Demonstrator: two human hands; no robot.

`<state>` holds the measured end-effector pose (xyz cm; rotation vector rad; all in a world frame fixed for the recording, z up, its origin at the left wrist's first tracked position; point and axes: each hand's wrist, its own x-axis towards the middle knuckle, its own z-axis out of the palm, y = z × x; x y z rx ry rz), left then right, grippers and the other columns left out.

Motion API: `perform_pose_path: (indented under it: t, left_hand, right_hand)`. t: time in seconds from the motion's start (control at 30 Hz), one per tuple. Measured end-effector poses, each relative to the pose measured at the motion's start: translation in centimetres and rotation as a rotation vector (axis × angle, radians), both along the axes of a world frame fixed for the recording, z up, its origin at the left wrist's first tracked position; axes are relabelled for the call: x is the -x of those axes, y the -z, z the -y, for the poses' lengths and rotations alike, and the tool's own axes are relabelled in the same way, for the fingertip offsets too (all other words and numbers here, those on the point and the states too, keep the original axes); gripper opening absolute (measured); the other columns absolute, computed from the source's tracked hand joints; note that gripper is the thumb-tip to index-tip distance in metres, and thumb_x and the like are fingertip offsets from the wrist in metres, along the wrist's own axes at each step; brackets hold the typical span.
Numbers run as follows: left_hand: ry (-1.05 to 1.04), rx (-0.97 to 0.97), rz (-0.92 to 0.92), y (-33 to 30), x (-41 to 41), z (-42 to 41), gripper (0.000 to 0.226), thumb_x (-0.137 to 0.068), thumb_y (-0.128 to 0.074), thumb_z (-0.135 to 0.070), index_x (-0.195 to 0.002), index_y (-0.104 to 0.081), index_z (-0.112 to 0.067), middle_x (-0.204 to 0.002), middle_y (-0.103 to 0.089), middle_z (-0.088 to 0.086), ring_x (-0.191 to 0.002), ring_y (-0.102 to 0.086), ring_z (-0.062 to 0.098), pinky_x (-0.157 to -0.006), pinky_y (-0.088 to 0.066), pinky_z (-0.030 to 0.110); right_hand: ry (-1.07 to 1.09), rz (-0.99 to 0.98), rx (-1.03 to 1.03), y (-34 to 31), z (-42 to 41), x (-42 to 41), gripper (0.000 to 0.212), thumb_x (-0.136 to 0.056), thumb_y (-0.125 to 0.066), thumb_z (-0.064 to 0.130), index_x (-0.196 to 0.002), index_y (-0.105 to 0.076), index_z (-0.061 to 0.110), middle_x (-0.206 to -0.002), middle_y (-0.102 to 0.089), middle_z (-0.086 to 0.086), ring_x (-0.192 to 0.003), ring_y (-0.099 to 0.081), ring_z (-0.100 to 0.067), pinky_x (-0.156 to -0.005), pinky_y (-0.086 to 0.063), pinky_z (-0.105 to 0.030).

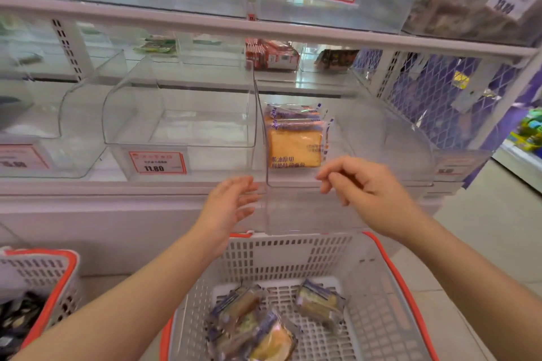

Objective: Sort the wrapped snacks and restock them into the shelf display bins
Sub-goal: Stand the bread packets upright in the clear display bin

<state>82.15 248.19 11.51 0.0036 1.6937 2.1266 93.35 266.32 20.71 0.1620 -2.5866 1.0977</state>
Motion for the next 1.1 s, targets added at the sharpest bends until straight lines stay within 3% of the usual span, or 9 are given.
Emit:
perform_pose_path:
  t: [0.1,0.2,0.33,0.43,0.5,0.6,0.8,0.9,1.1]
  left_hand:
    - [0.041,0.253,0.043,4.8,-1.1,-0.2,0.011,-0.094,-0.050,-0.017,-0.096,-0.059,-0.011,-0.090,-0.065,0.003,-0.075,-0.059,0.017,-0.057,-0.043,0.023]
    - [0.157,0.518,0.023,9.8,-2.5,0.2,0.017,-0.094,-0.047,-0.009,-0.082,-0.057,-0.015,-0.074,-0.058,0.003,-0.061,-0.050,0.015,-0.050,-0.041,0.020]
    - [0.341,0.849,-0.059,16.2,-4.1,1.4,0.025,-0.089,-0.050,-0.007,-0.065,-0.054,-0.012,-0.072,-0.058,0.015,-0.076,-0.054,0.024,-0.065,-0.037,0.029]
    - [0.481,1.122,-0.115,19.8,-5.0,1.9,0.026,-0.091,-0.053,-0.029,-0.095,-0.063,-0.005,-0.098,-0.066,0.020,-0.093,-0.062,0.030,-0.077,-0.045,0.036]
    - [0.635,1.342,-0.187,21.5,-5.2,2.1,0.034,-0.096,-0.044,-0.028,-0.122,-0.050,-0.007,-0.117,-0.060,0.017,-0.103,-0.060,0.029,-0.083,-0.045,0.034]
    - [0.800,1.540,-0.232,23.9,-5.3,2.3,0.043,-0.094,-0.043,-0.024,-0.133,-0.036,-0.008,-0.132,-0.045,0.015,-0.118,-0.049,0.031,-0.090,-0.043,0.038]
    - [0.881,1.715,-0.337,27.1,-5.3,1.7,0.051,-0.091,-0.048,-0.038,-0.132,-0.037,-0.010,-0.132,-0.040,0.010,-0.122,-0.043,0.028,-0.090,-0.045,0.038]
    - [0.795,1.683,-0.275,28.3,-5.1,1.6,0.062,-0.085,-0.051,-0.055,-0.126,-0.037,-0.010,-0.129,-0.044,0.009,-0.118,-0.047,0.027,-0.086,-0.046,0.037]
    - [0.733,1.721,-0.293,27.6,-4.0,1.4,0.030,-0.091,-0.043,-0.009,-0.118,-0.054,-0.010,-0.115,-0.062,0.009,-0.103,-0.063,0.028,-0.081,-0.050,0.037]
  right_hand:
    - [-0.050,0.041,-0.165,3.3,0.9,-2.2,0.020,-0.086,-0.049,0.016,-0.090,-0.068,0.019,-0.071,-0.061,0.021,-0.072,-0.059,-0.002,-0.064,-0.042,-0.011]
    - [-0.090,0.216,-0.234,8.8,1.2,-2.7,0.021,-0.090,-0.048,0.019,-0.096,-0.068,0.015,-0.085,-0.068,0.007,-0.080,-0.057,-0.003,-0.067,-0.035,-0.010]
    - [-0.125,0.626,-0.311,17.8,0.6,-3.3,0.017,-0.095,-0.047,0.023,-0.097,-0.064,0.017,-0.095,-0.067,-0.002,-0.087,-0.060,-0.019,-0.078,-0.046,-0.032]
    - [-0.100,0.777,-0.266,22.9,0.1,-4.0,0.016,-0.094,-0.047,0.022,-0.091,-0.062,0.016,-0.087,-0.064,-0.005,-0.081,-0.058,-0.022,-0.072,-0.045,-0.036]
    - [-0.082,0.823,-0.220,25.6,0.0,-4.1,0.016,-0.092,-0.048,0.020,-0.086,-0.060,0.014,-0.083,-0.062,-0.005,-0.080,-0.057,-0.023,-0.071,-0.044,-0.035]
    - [-0.055,0.908,-0.147,28.5,0.4,-3.7,0.021,-0.093,-0.046,0.017,-0.087,-0.061,0.003,-0.088,-0.062,-0.016,-0.082,-0.057,-0.030,-0.069,-0.043,-0.036]
    - [0.040,1.025,0.007,31.4,1.2,-2.9,0.021,-0.096,-0.046,0.018,-0.089,-0.062,0.007,-0.079,-0.064,-0.005,-0.078,-0.060,-0.022,-0.068,-0.042,-0.028]
    - [0.043,1.069,0.040,32.0,1.5,-3.1,0.019,-0.096,-0.047,0.018,-0.099,-0.064,0.011,-0.095,-0.067,-0.007,-0.087,-0.062,-0.021,-0.072,-0.047,-0.027]
    - [0.032,1.059,0.018,32.5,1.9,-3.3,0.023,-0.097,-0.045,0.019,-0.104,-0.065,0.011,-0.099,-0.066,-0.005,-0.075,-0.056,-0.010,-0.052,-0.035,-0.010]
